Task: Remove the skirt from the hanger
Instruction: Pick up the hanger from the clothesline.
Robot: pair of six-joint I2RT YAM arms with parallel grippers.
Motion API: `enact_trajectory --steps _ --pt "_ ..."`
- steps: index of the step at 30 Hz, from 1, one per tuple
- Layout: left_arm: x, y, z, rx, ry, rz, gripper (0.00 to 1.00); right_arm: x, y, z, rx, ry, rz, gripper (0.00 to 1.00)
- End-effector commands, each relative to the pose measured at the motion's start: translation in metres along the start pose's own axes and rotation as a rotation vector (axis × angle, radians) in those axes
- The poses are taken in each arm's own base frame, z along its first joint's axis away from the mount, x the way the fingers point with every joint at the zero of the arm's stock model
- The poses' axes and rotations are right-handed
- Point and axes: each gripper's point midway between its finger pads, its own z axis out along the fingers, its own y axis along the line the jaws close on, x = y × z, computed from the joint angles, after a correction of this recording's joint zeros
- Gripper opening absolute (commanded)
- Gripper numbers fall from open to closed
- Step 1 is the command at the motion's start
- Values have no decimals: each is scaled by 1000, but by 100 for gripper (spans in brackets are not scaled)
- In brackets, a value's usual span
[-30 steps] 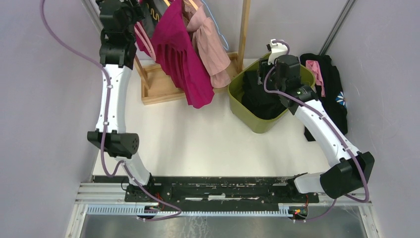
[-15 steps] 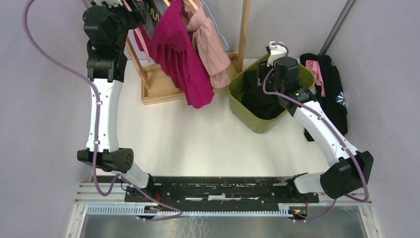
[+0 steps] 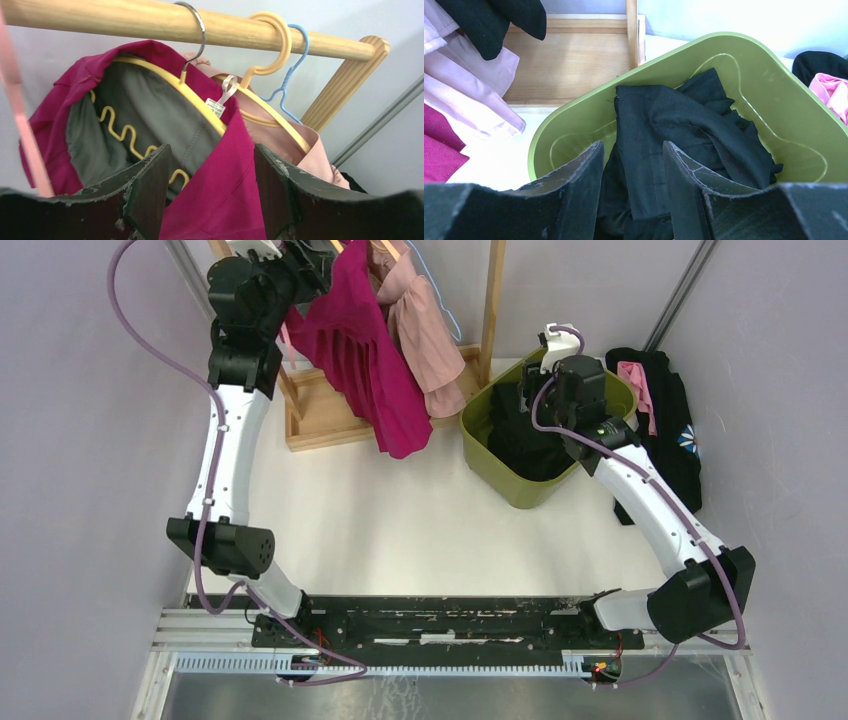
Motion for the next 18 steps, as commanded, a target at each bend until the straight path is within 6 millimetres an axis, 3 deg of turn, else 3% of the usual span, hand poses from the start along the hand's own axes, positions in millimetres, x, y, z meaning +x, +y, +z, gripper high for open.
enact_trajectory --steps 1,10,18 --pt "-18 -25 10 75 -63 -49 67 -24 -2 -7 9 -87 5 53" --pt "20 -28 34 49 -6 -35 67 -24 -8 -9 34 -95 -6 53" --pt "31 -25 45 12 15 10 67 -19 -11 -10 47 -93 -17 53"
